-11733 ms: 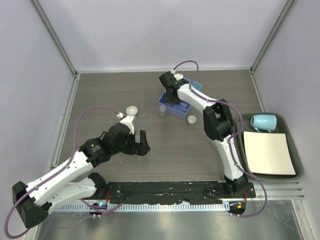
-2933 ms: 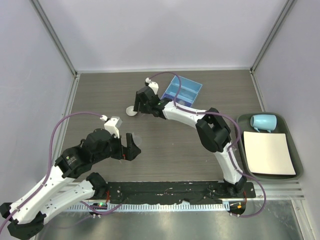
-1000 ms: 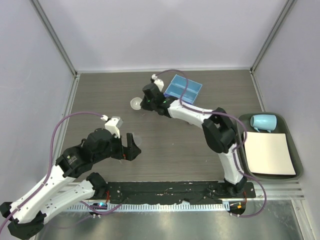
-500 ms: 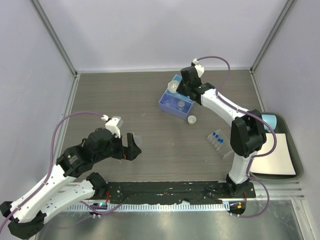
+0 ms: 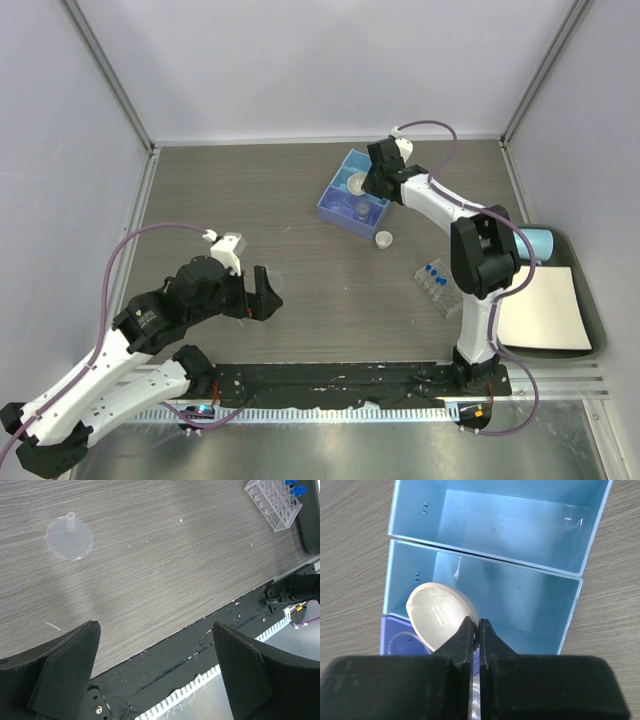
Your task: Organize the chemistry lab equipment
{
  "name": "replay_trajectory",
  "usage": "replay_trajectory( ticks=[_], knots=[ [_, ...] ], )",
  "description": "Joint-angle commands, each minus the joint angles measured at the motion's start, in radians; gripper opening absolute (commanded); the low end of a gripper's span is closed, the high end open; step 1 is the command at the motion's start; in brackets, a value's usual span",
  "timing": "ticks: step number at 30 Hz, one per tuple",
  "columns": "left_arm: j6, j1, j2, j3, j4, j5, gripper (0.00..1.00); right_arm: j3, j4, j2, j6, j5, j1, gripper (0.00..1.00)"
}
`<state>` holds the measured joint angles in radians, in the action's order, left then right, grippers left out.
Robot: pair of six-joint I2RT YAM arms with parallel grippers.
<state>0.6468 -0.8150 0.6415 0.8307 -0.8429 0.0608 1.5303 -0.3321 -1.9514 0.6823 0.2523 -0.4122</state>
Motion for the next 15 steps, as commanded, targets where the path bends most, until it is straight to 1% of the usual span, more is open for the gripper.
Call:
replay_trajectory(
  ticks=[1, 12, 15],
  knots=[
    [-0.001, 0.005, 0.001, 0.007, 0.011, 0.017, 1.00, 0.074, 0.013, -0.037, -0.015, -0.024, 0.016, 0.01],
    [-0.001, 0.004, 0.024, 0.004, 0.013, 0.020, 1.00, 0.157, 0.022, -0.133, -0.012, -0.062, 0.032, 0.01],
    [-0.003, 0.004, 0.027, 0.005, 0.011, 0.022, 1.00, 0.151, 0.036, -0.155, -0.003, -0.087, 0.030, 0.01]
  ],
)
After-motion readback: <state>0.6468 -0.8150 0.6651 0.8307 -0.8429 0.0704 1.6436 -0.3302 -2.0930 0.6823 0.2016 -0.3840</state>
